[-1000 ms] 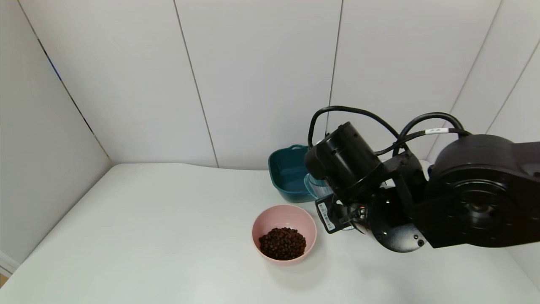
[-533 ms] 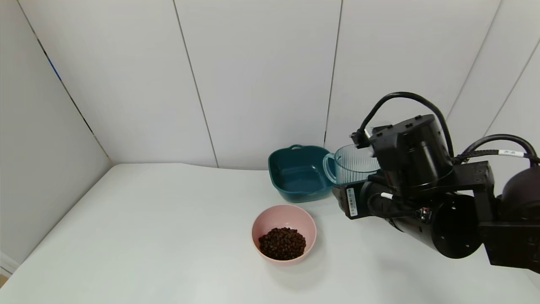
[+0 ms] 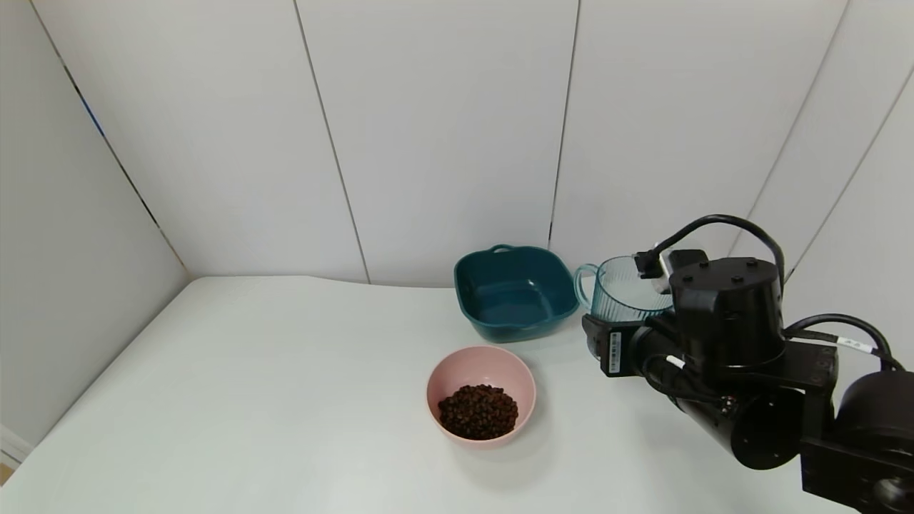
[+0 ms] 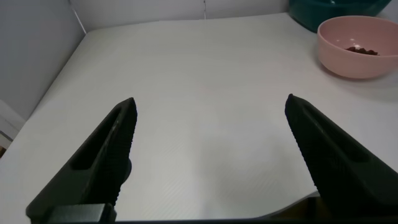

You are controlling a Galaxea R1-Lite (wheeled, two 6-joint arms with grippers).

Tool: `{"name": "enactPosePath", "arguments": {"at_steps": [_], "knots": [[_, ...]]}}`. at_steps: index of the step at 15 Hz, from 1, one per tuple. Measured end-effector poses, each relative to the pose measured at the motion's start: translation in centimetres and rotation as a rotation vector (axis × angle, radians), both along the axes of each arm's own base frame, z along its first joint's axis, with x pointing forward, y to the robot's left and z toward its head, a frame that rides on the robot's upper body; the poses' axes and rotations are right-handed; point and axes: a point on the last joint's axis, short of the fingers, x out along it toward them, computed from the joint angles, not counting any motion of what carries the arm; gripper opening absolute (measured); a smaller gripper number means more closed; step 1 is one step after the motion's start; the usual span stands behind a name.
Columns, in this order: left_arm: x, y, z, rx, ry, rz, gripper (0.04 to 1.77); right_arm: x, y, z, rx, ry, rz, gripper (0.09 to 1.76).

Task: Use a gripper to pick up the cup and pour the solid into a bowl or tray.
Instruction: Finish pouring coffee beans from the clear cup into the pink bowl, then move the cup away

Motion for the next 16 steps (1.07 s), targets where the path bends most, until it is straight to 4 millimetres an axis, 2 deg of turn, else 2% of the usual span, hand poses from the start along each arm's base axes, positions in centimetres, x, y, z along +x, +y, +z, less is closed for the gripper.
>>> {"name": "enactPosePath", "arguments": {"at_steps": [7, 16], "knots": [[0.0, 0.0, 0.0, 0.000, 0.000, 0.000, 1.72, 2.1, 0.3, -4.8, 0.014, -0.016, -0.027, 1.32], [0.0, 0.0, 0.0, 0.000, 0.000, 0.000, 1.72, 4.2, 0.3, -9.2, 0.008, -0.002, -0.060, 1.32]]}}
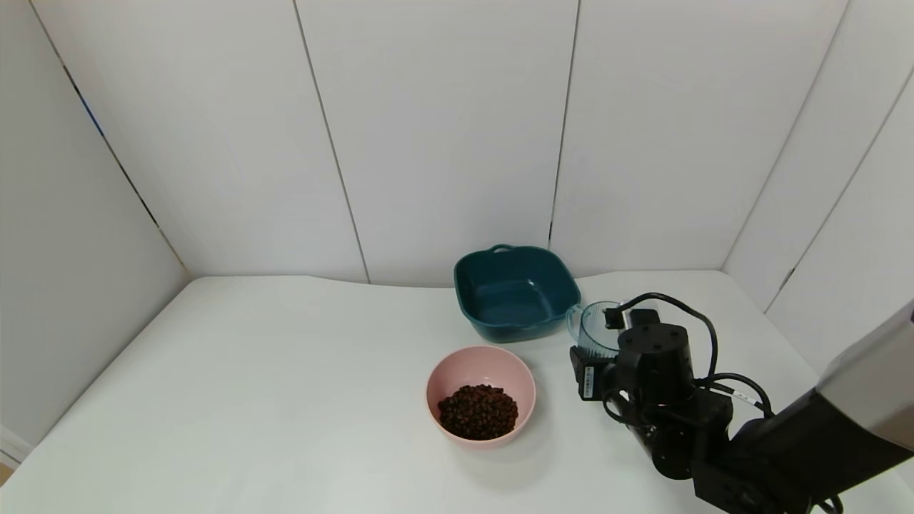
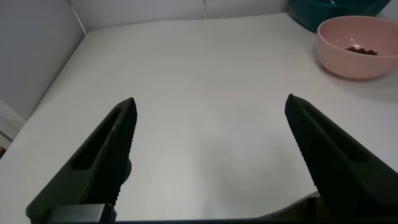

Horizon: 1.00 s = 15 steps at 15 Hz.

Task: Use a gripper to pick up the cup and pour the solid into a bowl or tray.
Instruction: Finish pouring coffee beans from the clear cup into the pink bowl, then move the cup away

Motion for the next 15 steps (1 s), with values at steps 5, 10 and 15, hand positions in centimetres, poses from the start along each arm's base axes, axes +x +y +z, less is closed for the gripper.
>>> {"name": "enactPosePath", "arguments": {"at_steps": [5, 10, 15], "knots": [[0.0, 0.0, 0.0, 0.000, 0.000, 0.000, 1.72, 0.4, 0.1, -1.8, -0.010, 0.015, -0.004, 1.32], [0.0, 0.0, 0.0, 0.000, 0.000, 0.000, 1.72, 0.6, -0.1, -2.3, -0.019, 0.025, -0.012, 1.40], [0.0, 0.0, 0.0, 0.000, 0.000, 0.000, 1.72, 0.7, -0.1, -2.3, -0.017, 0.026, -0.012, 1.55]]}}
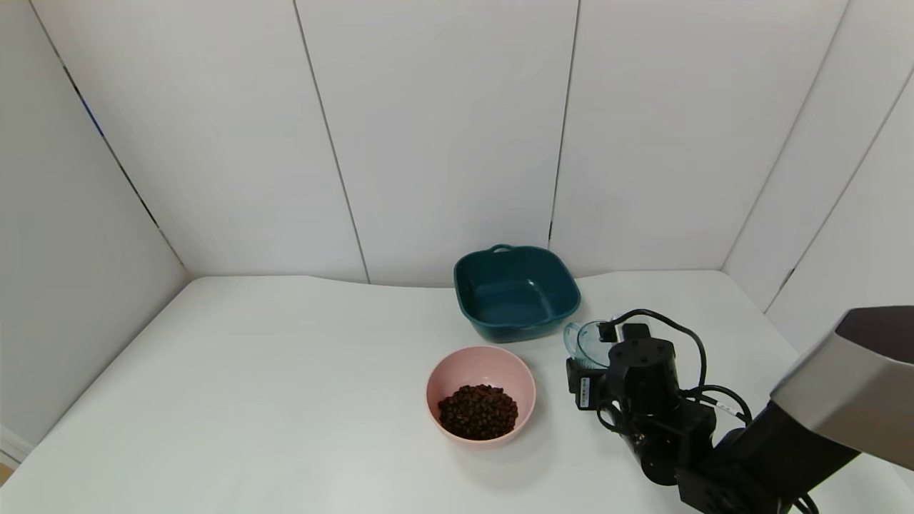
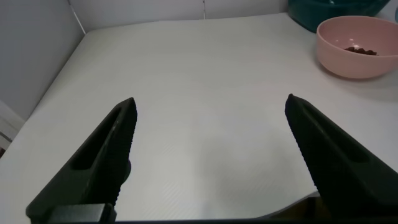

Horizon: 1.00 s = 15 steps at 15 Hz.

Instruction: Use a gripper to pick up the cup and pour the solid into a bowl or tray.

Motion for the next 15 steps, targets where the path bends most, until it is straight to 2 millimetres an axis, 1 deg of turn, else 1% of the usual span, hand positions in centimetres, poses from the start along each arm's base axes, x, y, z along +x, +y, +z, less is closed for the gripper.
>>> {"name": "enactPosePath", "arguments": {"at_steps": [4, 7, 10, 12, 15], "knots": [[0.0, 0.0, 0.0, 0.000, 0.000, 0.000, 1.72, -0.1, -0.1, 0.2, -0.002, 0.002, 0.004, 1.61], [0.0, 0.0, 0.0, 0.000, 0.000, 0.000, 1.72, -0.5, -0.3, 1.2, -0.018, -0.002, 0.060, 1.64], [0.0, 0.0, 0.0, 0.000, 0.000, 0.000, 1.72, -1.4, -1.3, 3.0, -0.048, 0.011, 0.114, 1.67], [0.0, 0.0, 0.0, 0.000, 0.000, 0.000, 1.72, -2.4, -2.0, 4.6, -0.059, 0.045, 0.144, 1.67], [0.0, 0.0, 0.0, 0.000, 0.000, 0.000, 1.72, -4.4, -3.2, 7.8, -0.061, 0.087, 0.199, 1.68]]}}
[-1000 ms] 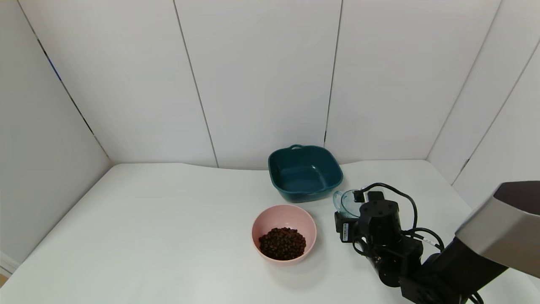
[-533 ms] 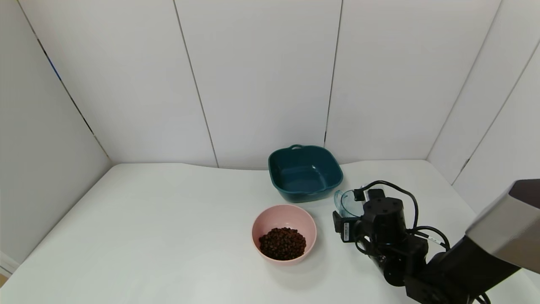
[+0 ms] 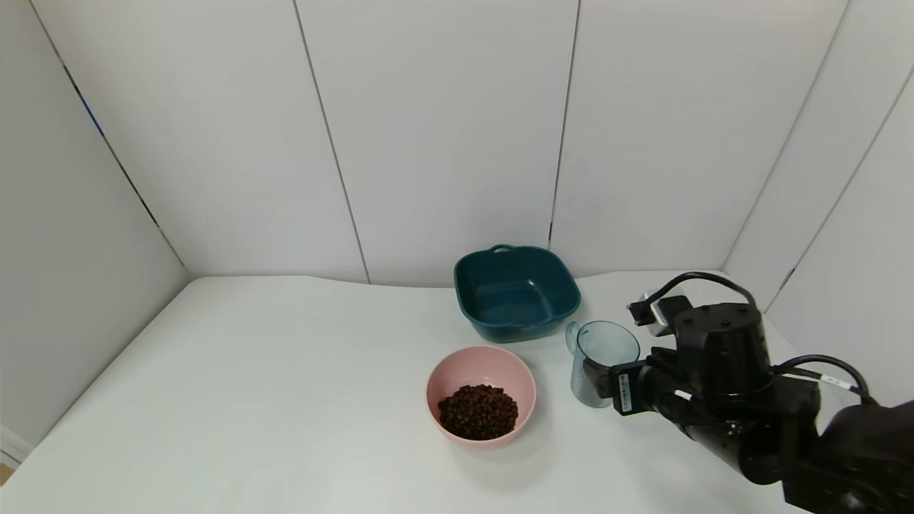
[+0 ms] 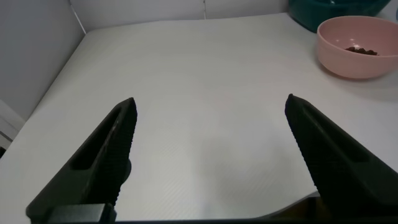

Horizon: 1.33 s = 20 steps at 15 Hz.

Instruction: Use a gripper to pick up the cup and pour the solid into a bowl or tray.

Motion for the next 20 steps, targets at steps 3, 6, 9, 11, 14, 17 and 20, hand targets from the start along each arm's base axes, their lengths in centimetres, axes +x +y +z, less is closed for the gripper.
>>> {"name": "enactPosePath", "arguments": {"at_steps": [3, 6, 9, 11, 14, 17, 20], "knots": [[0.0, 0.0, 0.0, 0.000, 0.000, 0.000, 1.72, -2.7, -1.5, 3.4, -0.003, 0.038, 0.072, 1.69], [0.0, 0.0, 0.0, 0.000, 0.000, 0.000, 1.72, -6.1, -3.3, 6.3, -0.005, 0.097, 0.143, 1.70], [0.0, 0.0, 0.0, 0.000, 0.000, 0.000, 1.72, -9.1, -4.9, 8.5, -0.042, 0.076, 0.208, 1.70], [0.0, 0.0, 0.0, 0.000, 0.000, 0.000, 1.72, -10.9, -5.9, 9.7, -0.049, 0.044, 0.226, 1.70], [0.0, 0.0, 0.0, 0.000, 0.000, 0.000, 1.72, -13.5, -7.6, 10.1, -0.068, 0.068, 0.231, 1.70], [0.0, 0.0, 0.0, 0.000, 0.000, 0.000, 1.72, -14.7, -9.1, 10.7, -0.075, 0.055, 0.170, 1.70], [0.0, 0.0, 0.0, 0.000, 0.000, 0.000, 1.72, -15.3, -10.6, 10.9, -0.046, 0.020, 0.009, 1.70]]}}
